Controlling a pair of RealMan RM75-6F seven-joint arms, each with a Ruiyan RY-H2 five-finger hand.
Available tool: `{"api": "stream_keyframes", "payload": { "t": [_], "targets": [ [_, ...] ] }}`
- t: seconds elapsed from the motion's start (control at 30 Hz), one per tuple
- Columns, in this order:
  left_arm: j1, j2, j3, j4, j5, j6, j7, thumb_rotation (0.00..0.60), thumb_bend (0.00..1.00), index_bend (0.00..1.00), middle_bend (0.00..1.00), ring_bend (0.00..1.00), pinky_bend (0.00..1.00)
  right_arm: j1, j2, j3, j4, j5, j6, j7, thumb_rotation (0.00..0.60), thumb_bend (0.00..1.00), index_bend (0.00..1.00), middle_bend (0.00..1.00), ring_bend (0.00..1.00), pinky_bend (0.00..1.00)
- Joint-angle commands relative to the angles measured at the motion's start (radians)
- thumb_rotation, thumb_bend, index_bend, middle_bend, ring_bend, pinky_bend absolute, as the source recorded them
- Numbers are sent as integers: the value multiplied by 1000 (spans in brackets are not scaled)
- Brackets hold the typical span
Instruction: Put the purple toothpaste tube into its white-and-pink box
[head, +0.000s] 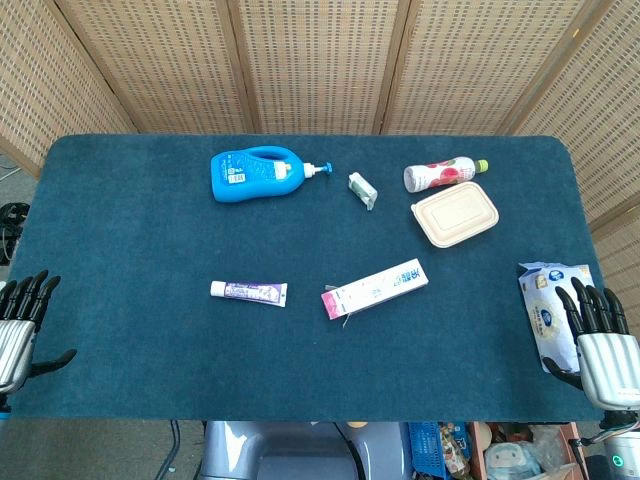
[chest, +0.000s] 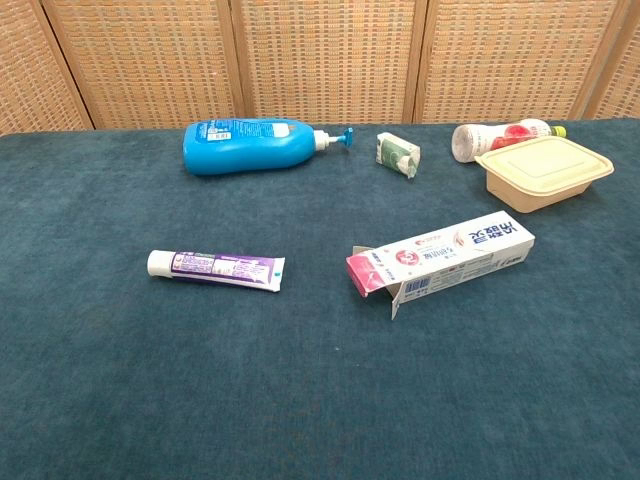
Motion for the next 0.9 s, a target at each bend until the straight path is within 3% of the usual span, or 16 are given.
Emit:
{"api": "stream_keyframes", "payload": {
  "t": [0.03,0.27,0.6,0.9],
  "targets": [
    [0,2,0,-1,-1,-1,-3,600,17,0,0,0,0,3,-2,0,4,-5,-2,4,600,0,0,0,0,0],
    [5,15,-5,-18,0,13,-24,600,18,0,0,0,0,50,-12,6,21,-34,-56,31,600,0,0,0,0,0],
    [-7,5,-25,-1,-47,-12,-22,600,20,0,0,0,0,337,-15,53,117,-100,-383,273,600,0,0,0,0,0],
    [-20,-13,-40,17,-78,-33,-11,600,23,0,0,0,0,477,-107,36,231,-85,-576,303,600,0,0,0,0,32]
  ]
}}
